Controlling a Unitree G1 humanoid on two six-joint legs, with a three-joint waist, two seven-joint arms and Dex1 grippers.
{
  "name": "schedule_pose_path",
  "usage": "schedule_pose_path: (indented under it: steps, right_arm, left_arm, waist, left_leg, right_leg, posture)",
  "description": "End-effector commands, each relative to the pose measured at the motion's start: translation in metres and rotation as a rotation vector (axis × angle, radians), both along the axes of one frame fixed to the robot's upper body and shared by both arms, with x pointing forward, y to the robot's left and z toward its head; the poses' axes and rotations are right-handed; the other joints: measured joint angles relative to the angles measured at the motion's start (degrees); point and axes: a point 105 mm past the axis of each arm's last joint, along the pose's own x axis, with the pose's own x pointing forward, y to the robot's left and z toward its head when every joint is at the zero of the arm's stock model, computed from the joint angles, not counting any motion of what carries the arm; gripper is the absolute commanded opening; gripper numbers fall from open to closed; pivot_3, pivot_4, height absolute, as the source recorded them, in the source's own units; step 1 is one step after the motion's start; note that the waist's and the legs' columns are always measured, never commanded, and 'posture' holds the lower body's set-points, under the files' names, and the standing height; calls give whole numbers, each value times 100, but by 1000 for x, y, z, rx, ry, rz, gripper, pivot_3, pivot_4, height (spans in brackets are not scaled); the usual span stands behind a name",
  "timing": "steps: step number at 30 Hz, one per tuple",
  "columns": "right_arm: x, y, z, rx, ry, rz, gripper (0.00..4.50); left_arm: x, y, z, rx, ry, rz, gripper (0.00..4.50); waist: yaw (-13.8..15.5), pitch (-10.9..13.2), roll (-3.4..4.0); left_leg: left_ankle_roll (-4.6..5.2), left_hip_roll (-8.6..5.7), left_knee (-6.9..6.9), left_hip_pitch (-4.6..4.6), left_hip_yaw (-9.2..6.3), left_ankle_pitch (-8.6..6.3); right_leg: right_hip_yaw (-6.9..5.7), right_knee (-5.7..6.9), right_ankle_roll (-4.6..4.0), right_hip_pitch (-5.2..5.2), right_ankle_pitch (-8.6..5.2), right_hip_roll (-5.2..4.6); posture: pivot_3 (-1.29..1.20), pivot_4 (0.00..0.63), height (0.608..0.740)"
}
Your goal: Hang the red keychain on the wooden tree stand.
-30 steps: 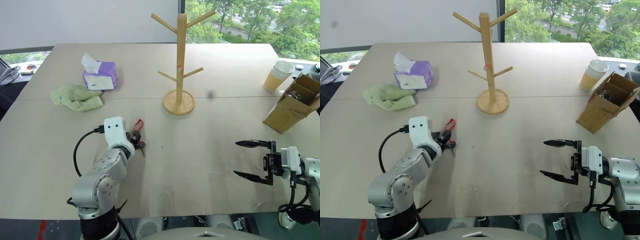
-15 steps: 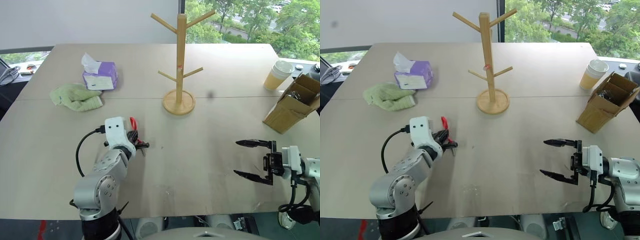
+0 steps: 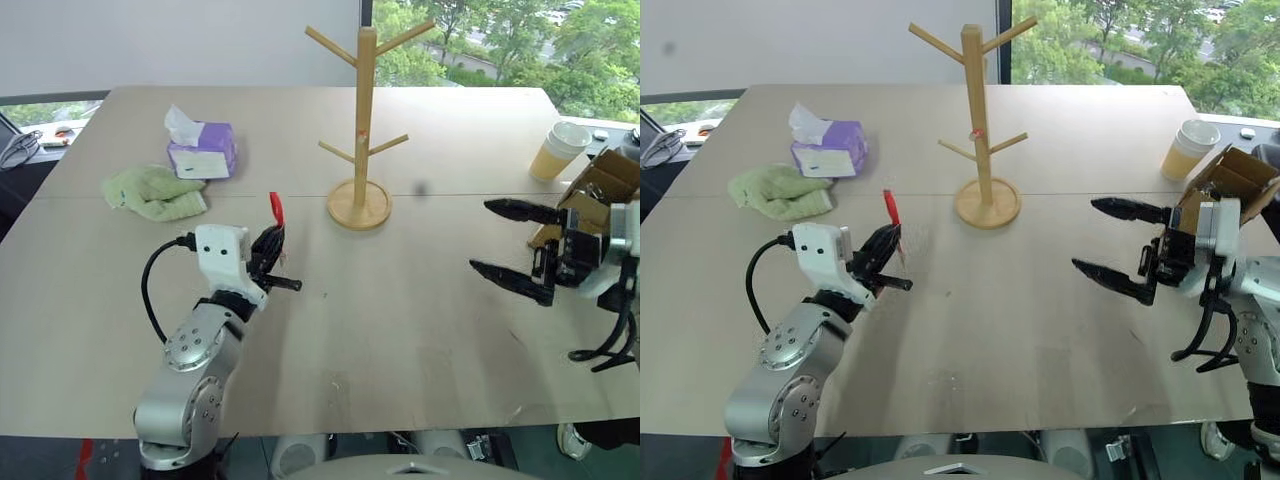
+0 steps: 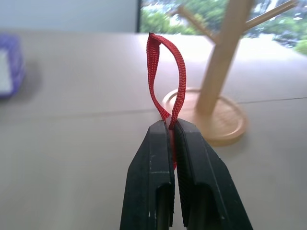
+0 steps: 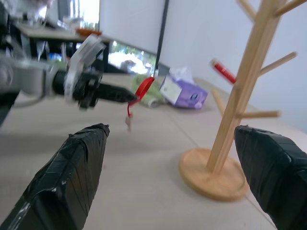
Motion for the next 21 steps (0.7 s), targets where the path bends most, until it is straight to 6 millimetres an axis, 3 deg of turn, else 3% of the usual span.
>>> schedule_pose_path:
  steps: [1,7,12,21]
  right_arm:
    - [-7,3,25,1,56,47,4500]
    - [0,2,34,-26,92,36,4500]
    - [3,2,32,-77,124,30,4500]
    - [5,5,37,-109,114,54,4500]
  left_arm:
    - [-10,-14,31,64,-199,-72,55]
    - [11,-14,34,191,-260,-9,55]
    - [29,-33,50,247,-338,-9,55]
    - [40,-58,67,242,-410,-61,55]
  waist:
    - [5,0,0]
    - [8,0,-1]
    - [14,1,-3]
    - [-5,2,-5]
  left_leg:
    - [0,0,-1,0,-2,0]
    - [2,-1,-1,-2,-3,-1]
    - [3,-4,0,-6,-3,-1]
    - [5,-2,-1,-7,0,-2]
  right_leg:
    - [-1,0,0,0,0,0]
    - [-3,-1,0,-1,0,3]
    - [-7,-2,4,-1,1,4]
    - [-4,-3,5,-3,1,8]
  posture:
    - [0,150,740]
    - [0,150,740]
    - [0,150,740]
    - [0,150,740]
